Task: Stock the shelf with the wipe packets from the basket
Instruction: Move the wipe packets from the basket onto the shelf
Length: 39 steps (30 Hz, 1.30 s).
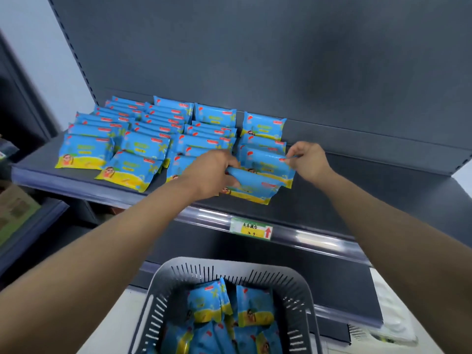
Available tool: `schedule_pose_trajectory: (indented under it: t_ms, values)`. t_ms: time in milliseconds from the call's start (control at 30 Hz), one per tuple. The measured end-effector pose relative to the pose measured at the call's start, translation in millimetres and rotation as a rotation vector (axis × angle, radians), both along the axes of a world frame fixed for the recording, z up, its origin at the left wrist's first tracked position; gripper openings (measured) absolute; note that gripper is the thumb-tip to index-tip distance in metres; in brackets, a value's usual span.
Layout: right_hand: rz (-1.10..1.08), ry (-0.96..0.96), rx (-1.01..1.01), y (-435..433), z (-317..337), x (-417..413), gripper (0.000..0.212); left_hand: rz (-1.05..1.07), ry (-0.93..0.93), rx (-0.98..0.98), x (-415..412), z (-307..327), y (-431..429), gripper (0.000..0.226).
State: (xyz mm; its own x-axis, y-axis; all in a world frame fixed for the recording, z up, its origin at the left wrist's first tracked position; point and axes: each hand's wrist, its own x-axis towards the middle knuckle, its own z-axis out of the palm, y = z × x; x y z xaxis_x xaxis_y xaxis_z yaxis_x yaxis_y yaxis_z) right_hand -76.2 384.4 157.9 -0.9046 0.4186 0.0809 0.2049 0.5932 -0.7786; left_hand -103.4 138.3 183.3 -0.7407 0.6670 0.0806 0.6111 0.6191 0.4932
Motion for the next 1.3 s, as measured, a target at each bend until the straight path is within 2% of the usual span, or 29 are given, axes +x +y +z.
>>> schedule_pose_trajectory:
  t_ms: [167, 367, 500, 533, 667, 800, 933, 1167, 1300]
  values:
    - [0.01, 0.003, -0.045, 10, -5, -23, 0.029, 0.059, 0.012, -0.026, -19, -8, 20, 0.014]
    - [0.057, -0.001, -0.122, 22, -10, -32, 0.025, 0.087, -0.001, -0.085, -38, -25, 48, 0.014]
    - [0.089, 0.022, -0.114, 27, -11, -31, 0.015, 0.083, 0.135, -0.215, -50, -31, 66, 0.042]
    - [0.097, 0.025, -0.091, 27, -11, -31, 0.012, 0.086, 0.169, -0.248, -53, -31, 69, 0.046]
    - [0.104, 0.03, 0.051, 26, -8, -21, 0.028, 0.099, 0.262, -0.354, -61, -35, 77, 0.05]
    - [0.118, 0.016, 0.182, 20, -2, -4, 0.033, 0.081, 0.278, -0.363, -60, -38, 81, 0.05]
    - [0.15, 0.014, 0.384, 3, 9, 15, 0.036, 0.069, 0.378, -0.385, -51, -35, 75, 0.056]
    - [0.159, 0.151, 0.724, -32, 43, 47, 0.04, 0.033, 0.631, -0.121, -16, 3, 42, 0.049]
    - [0.12, 0.243, 0.827, -56, 67, 65, 0.044, 0.021, 0.771, -0.004, 8, 36, 22, 0.047]
